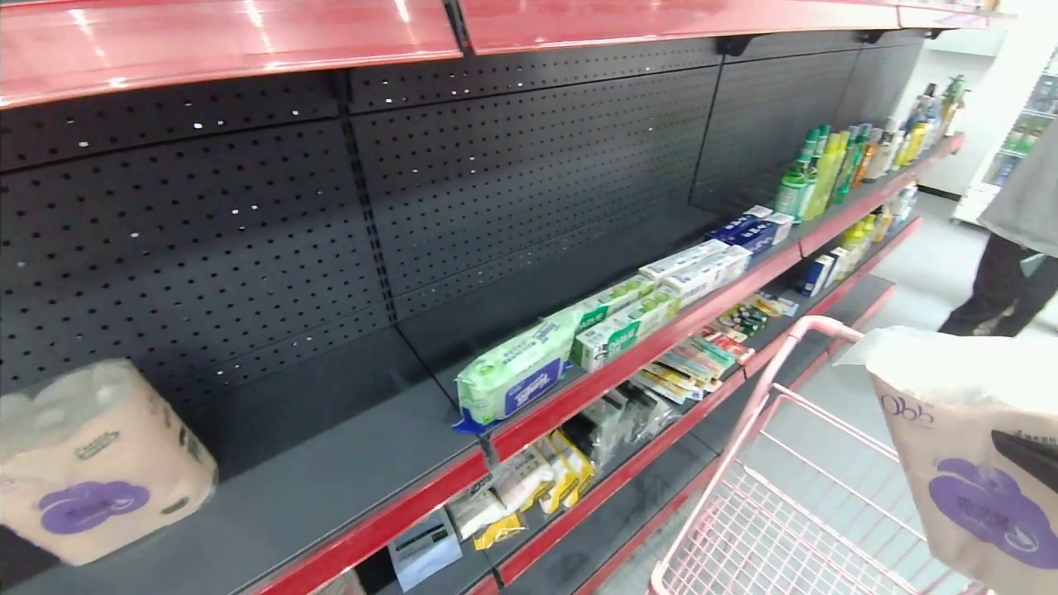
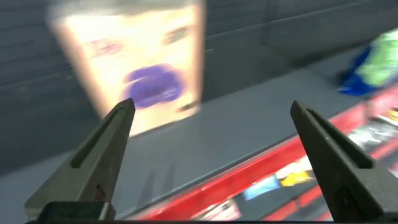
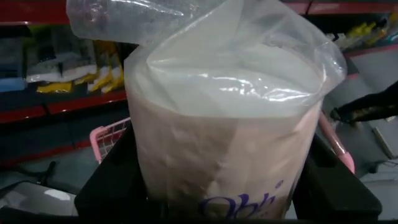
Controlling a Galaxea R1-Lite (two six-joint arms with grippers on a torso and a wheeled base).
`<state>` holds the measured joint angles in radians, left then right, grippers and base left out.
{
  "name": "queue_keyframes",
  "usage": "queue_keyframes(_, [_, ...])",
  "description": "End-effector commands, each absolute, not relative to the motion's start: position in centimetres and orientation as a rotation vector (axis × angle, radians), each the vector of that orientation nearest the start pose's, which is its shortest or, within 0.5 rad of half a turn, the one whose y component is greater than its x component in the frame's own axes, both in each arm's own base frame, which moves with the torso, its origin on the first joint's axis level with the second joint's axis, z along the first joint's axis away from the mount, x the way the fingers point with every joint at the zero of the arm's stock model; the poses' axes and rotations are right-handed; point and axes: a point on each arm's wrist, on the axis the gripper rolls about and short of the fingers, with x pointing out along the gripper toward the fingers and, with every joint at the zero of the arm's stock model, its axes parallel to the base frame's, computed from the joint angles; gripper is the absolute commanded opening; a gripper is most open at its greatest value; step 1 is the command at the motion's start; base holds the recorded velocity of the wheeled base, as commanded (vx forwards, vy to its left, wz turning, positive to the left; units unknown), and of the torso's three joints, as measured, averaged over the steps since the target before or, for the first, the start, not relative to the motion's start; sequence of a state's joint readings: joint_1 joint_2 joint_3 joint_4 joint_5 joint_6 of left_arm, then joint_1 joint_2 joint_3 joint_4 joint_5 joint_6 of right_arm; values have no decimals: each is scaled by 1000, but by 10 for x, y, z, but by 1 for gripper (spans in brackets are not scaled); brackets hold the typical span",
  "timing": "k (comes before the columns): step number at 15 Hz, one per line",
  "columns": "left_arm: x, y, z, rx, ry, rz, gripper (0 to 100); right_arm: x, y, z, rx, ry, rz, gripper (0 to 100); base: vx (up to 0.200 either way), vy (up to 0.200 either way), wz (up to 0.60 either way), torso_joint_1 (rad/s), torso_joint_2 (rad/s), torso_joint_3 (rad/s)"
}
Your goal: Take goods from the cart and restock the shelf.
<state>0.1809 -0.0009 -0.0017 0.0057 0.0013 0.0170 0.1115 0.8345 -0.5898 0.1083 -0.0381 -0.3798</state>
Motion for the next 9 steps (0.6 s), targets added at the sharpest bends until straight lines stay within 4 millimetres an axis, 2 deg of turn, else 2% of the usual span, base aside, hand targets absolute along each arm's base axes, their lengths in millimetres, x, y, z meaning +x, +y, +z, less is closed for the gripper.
queue_keyframes(1, [-23,-4,75,16,6,183,100,86,9,218,-404,344,144,0,0,0,600,7,-2,-7])
queue_keyframes(9, [-23,-4,75,16,6,183,100,91,10,220,-411,322,143,0,0,0,600,3,2,2])
